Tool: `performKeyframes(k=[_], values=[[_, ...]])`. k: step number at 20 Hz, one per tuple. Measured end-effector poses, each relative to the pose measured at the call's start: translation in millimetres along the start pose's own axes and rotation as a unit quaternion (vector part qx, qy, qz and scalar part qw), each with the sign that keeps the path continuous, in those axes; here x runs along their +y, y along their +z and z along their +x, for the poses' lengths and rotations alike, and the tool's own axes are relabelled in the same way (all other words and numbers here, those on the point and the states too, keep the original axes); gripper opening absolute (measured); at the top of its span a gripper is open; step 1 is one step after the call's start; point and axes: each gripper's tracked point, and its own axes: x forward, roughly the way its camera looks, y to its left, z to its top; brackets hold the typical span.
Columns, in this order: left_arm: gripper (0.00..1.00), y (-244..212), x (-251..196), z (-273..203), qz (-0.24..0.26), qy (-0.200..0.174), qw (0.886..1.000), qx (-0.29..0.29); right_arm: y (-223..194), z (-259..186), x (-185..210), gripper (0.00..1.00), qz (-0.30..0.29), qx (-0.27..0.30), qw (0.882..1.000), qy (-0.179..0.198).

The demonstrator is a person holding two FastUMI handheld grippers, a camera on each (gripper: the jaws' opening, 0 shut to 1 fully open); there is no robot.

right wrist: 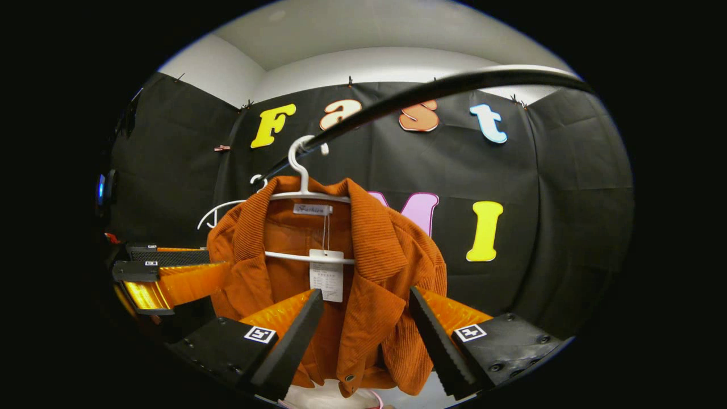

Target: Grasp the clothes on the hanger with both hands and then place them into the laundry hamper below.

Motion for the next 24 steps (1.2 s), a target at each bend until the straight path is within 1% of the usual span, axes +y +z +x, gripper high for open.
performKeyframes(k=[2, 3, 4, 5, 7, 9, 11, 13, 15, 17, 18, 19, 22, 23, 24], values=[[0.88, 1.8, 11.1, 11.7, 0.01, 0.019, 1.0, -0.011, -6.4, 10.7, -2.9, 0.98, 0.008, 0.01, 1.0, 0.014], [0.88, -4.5, 13.1, 18.1, 0.01, 0.021, 1.0, -0.003, -7.9, 15.6, -3.1, 0.98, 0.009, 0.011, 1.0, 0.02], [0.84, -11.8, 17.1, 24.0, 0.008, 0.026, 1.0, 0.008, -9.5, 20.0, -2.7, 0.98, 0.006, 0.012, 1.0, 0.028], [0.88, -19.0, 21.7, 30.4, 0.004, 0.032, 0.999, 0.018, -12.0, 24.1, -1.3, 0.98, 0.001, 0.013, 0.999, 0.035], [0.88, -27.3, 27.9, 41.0, -0.002, 0.04, 0.999, 0.027, -18.0, 31.8, 0.8, 0.98, -0.008, 0.021, 0.999, 0.046], [0.88, -33.1, 37.7, 46.9, -0.006, 0.052, 0.998, 0.028, -26.4, 37.9, 2.6, 0.98, -0.004, 0.03, 0.998, 0.055], [0.88, -46.5, 39.1, 48.6, -0.035, 0.052, 0.997, 0.037, -37.7, 43.9, 6.0, 0.98, 0.006, 0.045, 0.997, 0.062], [0.88, -58.2, 26.0, 48.4, -0.089, 0.029, 0.995, 0.045, -48.1, 47.6, 8.2, 0.98, 0.014, 0.059, 0.996, 0.069], [0.87, -64.9, 20.4, 51.4, -0.118, 0.023, 0.991, 0.051, -51.8, 50.2, 7.5, 0.98, 0.019, 0.065, 0.995, 0.07], [0.87, -68.4, 11.2, 59.1, -0.117, 0.019, 0.991, 0.058, -50.8, 51.8, 7.6, 0.98, 0.022, 0.062, 0.995, 0.069], [0.87, -66.8, 5.3, 63.1, -0.11, 0.014, 0.992, 0.056, -50.2, 53.1, 8.3, 0.98, 0.02, 0.06, 0.996, 0.069], [0.87, -64.2, 2.4, 66.6, -0.102, 0.017, 0.993, 0.05, -49.7, 54.9, 9.8, 0.98, 0.019, 0.059, 0.996, 0.069], [0.87, -65.7, 11.5, 79.2, -0.087, 0.062, 0.994, 0.04, -49.2, 65.7, 9.2, 0.98, 0.021, 0.053, 0.997, 0.059], [0.87, -64.8, 15.2, 84.0, -0.087, 0.073, 0.993, 0.034, -48.3, 71.3, 10.7, 0.98, 0.025, 0.05, 0.996, 0.065], [0.8, -64.1, 15.5, 88.2, -0.093, 0.074, 0.992, 0.034, -49.1, 78.3, 8.7, 0.98, 0.025, 0.049, 0.997, 0.063]])
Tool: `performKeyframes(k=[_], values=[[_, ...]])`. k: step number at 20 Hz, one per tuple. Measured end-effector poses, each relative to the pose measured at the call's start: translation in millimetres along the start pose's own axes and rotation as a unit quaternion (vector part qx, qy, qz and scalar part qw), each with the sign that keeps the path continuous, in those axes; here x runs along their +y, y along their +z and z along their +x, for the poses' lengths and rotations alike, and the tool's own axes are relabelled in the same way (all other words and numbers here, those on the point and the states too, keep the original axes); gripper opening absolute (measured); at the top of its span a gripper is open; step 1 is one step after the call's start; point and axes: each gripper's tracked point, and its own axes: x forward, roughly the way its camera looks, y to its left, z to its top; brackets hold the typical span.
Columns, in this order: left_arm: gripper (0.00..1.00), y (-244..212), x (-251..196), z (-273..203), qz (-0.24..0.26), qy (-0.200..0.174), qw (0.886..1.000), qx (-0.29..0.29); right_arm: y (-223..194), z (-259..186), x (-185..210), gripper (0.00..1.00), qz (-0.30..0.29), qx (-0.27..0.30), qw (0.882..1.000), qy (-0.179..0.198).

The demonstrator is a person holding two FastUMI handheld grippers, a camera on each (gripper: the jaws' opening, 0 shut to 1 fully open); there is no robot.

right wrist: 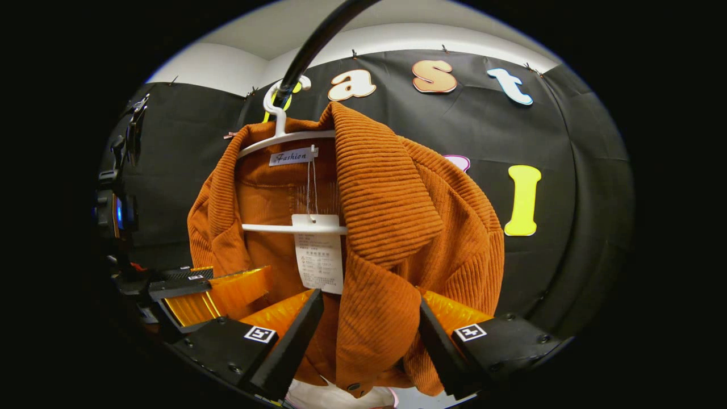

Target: Grasp the clothes on the hanger with both hands and then place them into the laundry hamper below.

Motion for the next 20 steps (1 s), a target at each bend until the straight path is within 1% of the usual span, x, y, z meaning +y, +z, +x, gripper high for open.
performKeyframes(k=[1, 2, 3, 4, 5, 6, 7, 8, 9, 10, 11, 13, 15, 16, 17, 18, 19, 20], values=[[0.82, -1.6, -0.6, 2.8, -0.007, -0.004, 1.0, 0.004, 2.2, 3.1, -4.4, 0.8, -0.006, -0.002, 1.0, 0.0], [0.68, -1.8, 4.1, 5.6, -0.01, 0.005, 1.0, 0.007, 3.2, 6.2, -4.2, 0.61, -0.011, 0.0, 1.0, 0.014], [0.54, 0.9, 12.4, 4.6, -0.01, 0.019, 1.0, 0.004, 1.9, 9.5, -7.3, 0.43, -0.016, 0.006, 1.0, 0.019], [0.4, 2.2, 18.4, 4.0, -0.011, 0.028, 1.0, 0.002, 4.5, 9.5, -13.0, 0.27, -0.013, 0.006, 1.0, 0.023], [0.26, 2.3, 18.1, 2.3, -0.014, 0.026, 1.0, 0.003, 5.1, 11.3, -17.7, 0.12, 0.0, 0.01, 0.999, 0.037], [0.12, 2.3, 19.7, -1.1, -0.018, 0.028, 0.999, 0.006, 6.3, 10.1, -24.7, 0.12, 0.022, 0.011, 0.999, 0.046], [0.11, 4.7, 25.0, -5.6, -0.018, 0.034, 0.999, 0.007, 10.6, 6.4, -30.4, 0.12, 0.05, 0.007, 0.997, 0.057], [0.11, 9.5, 31.3, -11.6, -0.016, 0.042, 0.999, 0.004, 16.4, 2.6, -37.0, 0.12, 0.077, -0.002, 0.995, 0.06], [0.11, 14.9, 39.0, -17.3, -0.013, 0.054, 0.998, -0.002, 24.6, -1.5, -48.1, 0.12, 0.093, -0.015, 0.994, 0.055], [0.12, 20.5, 47.7, -23.6, -0.012, 0.066, 0.998, -0.009, 34.2, -6.2, -58.9, 0.12, 0.097, -0.028, 0.994, 0.047], [0.11, 28.8, 56.9, -30.4, -0.014, 0.077, 0.997, -0.018, 42.7, -11.5, -67.1, 0.11, 0.094, -0.042, 0.994, 0.042], [0.11, 46.4, 73.0, -43.2, -0.019, 0.096, 0.994, -0.038, 62.1, -20.8, -74.7, 0.11, 0.089, -0.068, 0.993, 0.043], [0.11, 64.5, 85.4, -54.4, -0.022, 0.116, 0.991, -0.059, 80.2, -27.4, -83.9, 0.12, 0.107, -0.092, 0.989, 0.051], [0.1, 74.9, 89.0, -58.1, -0.019, 0.123, 0.99, -0.072, 90.1, -30.6, -91.1, 0.07, 0.124, -0.102, 0.986, 0.051], [0.11, 87.0, 92.6, -59.0, -0.013, 0.127, 0.988, -0.084, 102.7, -33.5, -100.3, 0.12, 0.141, -0.116, 0.982, 0.052], [0.09, 99.8, 96.3, -60.3, 0.0, 0.131, 0.987, -0.095, 115.0, -36.7, -104.7, 0.11, 0.152, -0.13, 0.978, 0.055], [0.08, 109.0, 101.2, -60.8, 0.014, 0.133, 0.985, -0.105, 130.0, -41.2, -109.6, 0.16, 0.158, -0.147, 0.975, 0.056], [0.08, 122.5, 105.4, -62.5, 0.033, 0.137, 0.983, -0.119, 143.7, -44.1, -111.7, 0.12, 0.161, -0.163, 0.972, 0.06]])
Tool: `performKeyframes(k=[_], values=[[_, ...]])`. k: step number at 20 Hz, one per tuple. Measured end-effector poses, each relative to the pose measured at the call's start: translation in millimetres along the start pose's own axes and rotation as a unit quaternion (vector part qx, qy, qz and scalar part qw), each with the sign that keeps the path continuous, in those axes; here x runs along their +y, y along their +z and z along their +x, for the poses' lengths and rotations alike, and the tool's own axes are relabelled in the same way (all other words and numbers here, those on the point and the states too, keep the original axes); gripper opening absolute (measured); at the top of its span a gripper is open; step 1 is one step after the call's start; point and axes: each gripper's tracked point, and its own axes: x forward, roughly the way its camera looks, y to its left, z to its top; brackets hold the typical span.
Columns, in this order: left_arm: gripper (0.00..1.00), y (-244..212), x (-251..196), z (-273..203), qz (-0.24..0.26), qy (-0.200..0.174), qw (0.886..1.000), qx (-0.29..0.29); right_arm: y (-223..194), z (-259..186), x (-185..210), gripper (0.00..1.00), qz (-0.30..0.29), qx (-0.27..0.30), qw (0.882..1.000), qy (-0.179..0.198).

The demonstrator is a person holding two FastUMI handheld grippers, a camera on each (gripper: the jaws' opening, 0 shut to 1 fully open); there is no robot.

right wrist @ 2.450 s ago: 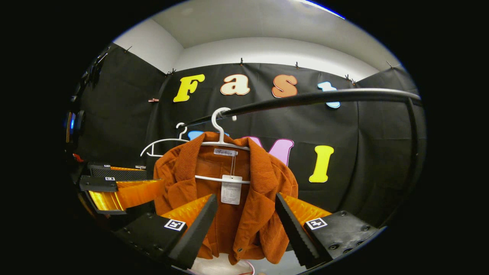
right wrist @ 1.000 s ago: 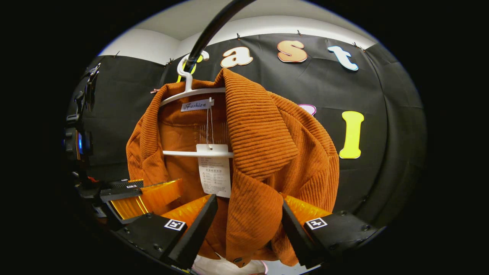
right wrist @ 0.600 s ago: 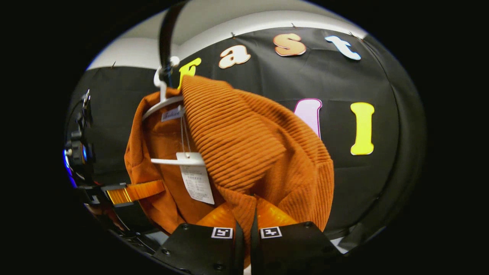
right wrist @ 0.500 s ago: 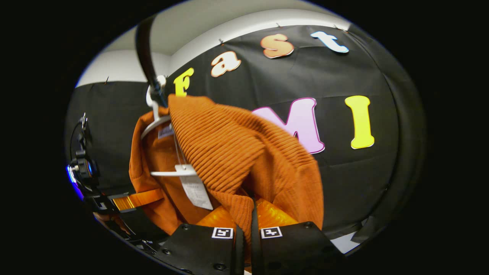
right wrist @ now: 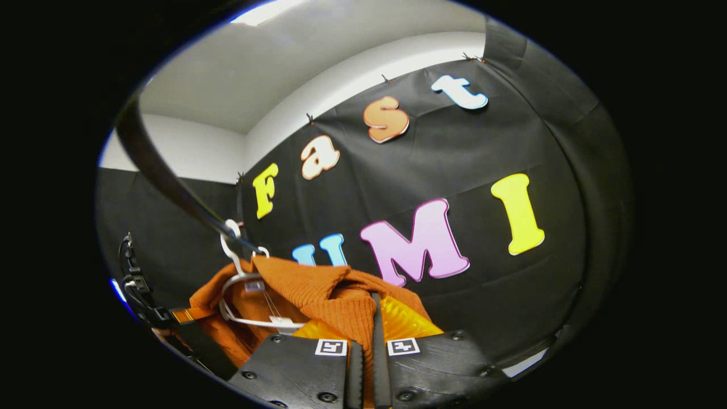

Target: Grasp the clothes on the hanger with both hands and then place them into the laundry hamper below.

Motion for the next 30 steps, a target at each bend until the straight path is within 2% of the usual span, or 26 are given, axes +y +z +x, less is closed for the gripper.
performKeyframes(k=[1, 2, 3, 4, 5, 6, 7, 8, 9, 10, 13, 14, 16, 17, 18, 19, 20, 22, 24, 26, 30], values=[[0.08, 11.9, 3.7, 3.9, 0.014, 0.0, 1.0, -0.014, 15.0, 4.0, 2.6, 0.16, 0.0, -0.018, 1.0, 0.006], [0.1, 22.9, 7.2, 9.2, 0.027, -0.002, 0.999, -0.026, 28.0, 8.6, 4.8, 0.16, -0.002, -0.034, 0.999, 0.011], [0.11, 31.1, 9.3, 16.2, 0.037, -0.008, 0.999, -0.033, 40.5, 14.3, 3.1, 0.11, -0.007, -0.047, 0.999, 0.012], [0.11, 34.9, 10.7, 24.4, 0.041, -0.017, 0.998, -0.032, 45.0, 21.5, 0.0, 0.11, -0.016, -0.052, 0.998, 0.011], [0.1, 35.9, 11.2, 32.1, 0.042, -0.028, 0.998, -0.03, 44.6, 26.4, -2.8, 0.16, -0.024, -0.051, 0.998, 0.009], [0.1, 34.2, 13.0, 40.3, 0.045, -0.037, 0.998, -0.022, 40.4, 31.9, -5.1, 0.11, -0.029, -0.045, 0.999, 0.007], [0.09, 31.2, 18.6, 46.4, 0.053, -0.043, 0.998, -0.015, 34.0, 35.2, -7.1, 0.11, -0.029, -0.036, 0.999, 0.007], [0.12, 24.9, 23.3, 52.2, 0.055, -0.052, 0.997, -0.003, 26.3, 36.7, -10.0, 0.11, -0.024, -0.023, 0.999, 0.007], [0.1, 13.8, 26.0, 58.3, 0.048, -0.067, 0.996, 0.018, 18.5, 38.6, -14.7, 0.11, -0.019, -0.009, 1.0, 0.002], [0.1, 3.6, 26.9, 61.8, 0.036, -0.085, 0.995, 0.04, 14.2, 38.9, -20.4, 0.07, -0.016, 0.001, 1.0, -0.003], [0.1, -29.0, 34.3, 71.6, -0.002, -0.116, 0.989, 0.095, -2.4, 43.1, -30.7, 0.16, -0.018, 0.02, 1.0, -0.012], [0.11, -37.6, 33.9, 73.9, -0.012, -0.123, 0.987, 0.107, -10.7, 43.5, -33.3, 0.11, -0.023, 0.028, 0.999, -0.015], [0.1, -55.9, 33.9, 76.5, -0.025, -0.135, 0.983, 0.124, -29.3, 43.6, -45.0, 0.11, -0.023, 0.047, 0.998, -0.028], [0.12, -67.7, 39.4, 77.8, -0.031, -0.13, 0.982, 0.133, -36.4, 44.8, -47.9, 0.12, -0.006, 0.051, 0.998, -0.027], [0.11, -81.8, 42.2, 77.0, -0.039, -0.127, 0.98, 0.148, -44.9, 45.4, -47.5, 0.07, 0.009, 0.054, 0.998, -0.027], [0.11, -97.7, 46.6, 75.6, -0.047, -0.123, 0.978, 0.162, -54.2, 46.7, -51.2, 0.12, 0.015, 0.058, 0.998, -0.033], [0.11, -114.5, 50.4, 73.6, -0.047, -0.113, 0.976, 0.178, -69.2, 45.1, -61.5, 0.12, 0.013, 0.074, 0.996, -0.044], [0.11, -146.2, 50.8, 66.2, -0.029, -0.098, 0.973, 0.208, -105.6, 37.8, -77.0, 0.11, 0.009, 0.114, 0.991, -0.071], [0.1, -180.0, 44.9, 48.6, -0.001, -0.092, 0.967, 0.239, -125.1, 25.0, -82.6, 0.12, 0.016, 0.133, 0.987, -0.087], [0.11, -201.9, 38.9, 30.1, 0.02, -0.095, 0.961, 0.261, -143.0, 13.1, -83.3, 0.12, 0.028, 0.151, 0.984, -0.095], [0.11, -220.1, 20.5, 5.4, 0.015, -0.113, 0.95, 0.292, -174.5, -6.4, -66.8, 0.12, 0.06, 0.189, 0.976, -0.093]])
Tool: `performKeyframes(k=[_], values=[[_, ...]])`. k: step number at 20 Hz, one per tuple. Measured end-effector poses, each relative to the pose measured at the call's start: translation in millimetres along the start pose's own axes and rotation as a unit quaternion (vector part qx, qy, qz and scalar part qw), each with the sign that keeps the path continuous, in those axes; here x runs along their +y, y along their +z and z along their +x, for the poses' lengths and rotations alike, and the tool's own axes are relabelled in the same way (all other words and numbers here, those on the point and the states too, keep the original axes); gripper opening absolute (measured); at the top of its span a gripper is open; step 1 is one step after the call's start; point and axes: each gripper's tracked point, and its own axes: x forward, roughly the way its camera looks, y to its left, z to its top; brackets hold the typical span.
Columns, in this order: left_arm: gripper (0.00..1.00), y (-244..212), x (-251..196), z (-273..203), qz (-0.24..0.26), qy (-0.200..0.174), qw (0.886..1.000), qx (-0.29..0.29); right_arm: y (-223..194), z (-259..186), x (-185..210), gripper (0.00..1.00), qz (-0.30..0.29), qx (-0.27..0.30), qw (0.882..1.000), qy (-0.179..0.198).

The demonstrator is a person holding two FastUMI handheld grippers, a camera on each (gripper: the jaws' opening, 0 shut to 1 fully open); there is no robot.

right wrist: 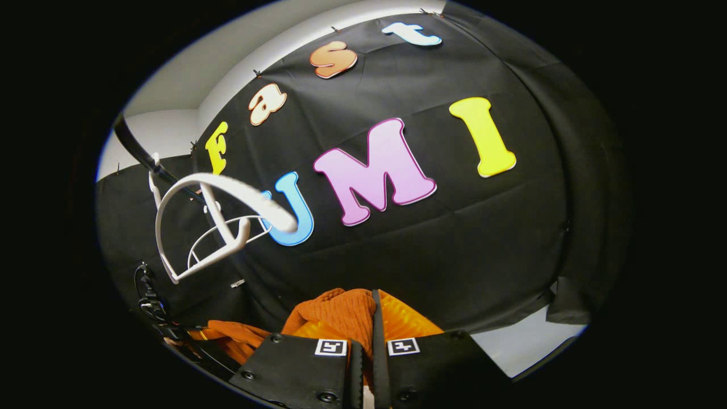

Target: Grasp the clothes on the hanger with both hands and then place them into the laundry hamper below.

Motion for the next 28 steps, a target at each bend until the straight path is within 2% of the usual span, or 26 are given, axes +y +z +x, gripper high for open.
performKeyframes(k=[3, 7, 9, 11, 13, 16, 19, 21, 22, 23, 26, 27, 28], values=[[0.11, -10.8, -25.6, -11.5, 0.005, -0.014, 1.0, -0.001, -40.4, -1.9, 25.5, 0.11, -0.003, 0.039, 0.999, 0.014], [0.1, -31.4, -70.0, -19.2, 0.012, -0.05, 0.999, 0.016, -99.7, -6.0, 85.9, 0.12, 0.006, 0.11, 0.991, 0.075], [0.11, -30.7, -89.1, -16.1, 0.0, -0.068, 0.998, 0.019, -122.3, -9.3, 114.7, 0.12, 0.014, 0.136, 0.985, 0.101], [0.1, -30.2, -104.8, -14.7, -0.014, -0.087, 0.996, 0.017, -147.3, -17.3, 127.1, 0.12, 0.014, 0.159, 0.981, 0.107], [0.1, -35.8, -111.6, -11.8, -0.006, -0.085, 0.996, 0.024, -166.7, -16.7, 124.9, 0.12, -0.001, 0.177, 0.98, 0.097], [0.1, -61.3, -113.6, -6.4, 0.014, -0.082, 0.994, 0.065, -186.0, -20.1, 113.0, 0.12, -0.044, 0.204, 0.975, 0.071], [0.11, -91.9, -116.8, -2.7, 0.036, -0.085, 0.989, 0.117, -211.2, -22.5, 102.2, 0.12, -0.098, 0.242, 0.964, 0.049], [0.11, -106.3, -114.7, 4.7, 0.034, -0.079, 0.986, 0.142, -225.0, -25.4, 95.2, 0.12, -0.13, 0.263, 0.955, 0.038], [0.12, -114.1, -111.5, 6.8, 0.026, -0.076, 0.985, 0.156, -229.6, -26.6, 91.1, 0.07, -0.141, 0.272, 0.951, 0.033], [0.12, -122.8, -110.6, 6.4, 0.017, -0.076, 0.983, 0.169, -235.3, -26.8, 88.2, 0.15, -0.146, 0.28, 0.948, 0.028], [0.14, -139.9, -114.2, 9.2, -0.001, -0.083, 0.975, 0.207, -246.0, -26.9, 74.7, 0.16, -0.151, 0.303, 0.941, 0.01], [0.14, -145.9, -115.4, 9.6, -0.006, -0.084, 0.973, 0.217, -248.7, -30.0, 68.5, 0.21, -0.153, 0.312, 0.938, 0.003], [0.19, -153.4, -116.4, 9.0, -0.015, -0.086, 0.969, 0.23, -254.0, -31.8, 64.2, 0.21, -0.153, 0.325, 0.933, -0.003]])
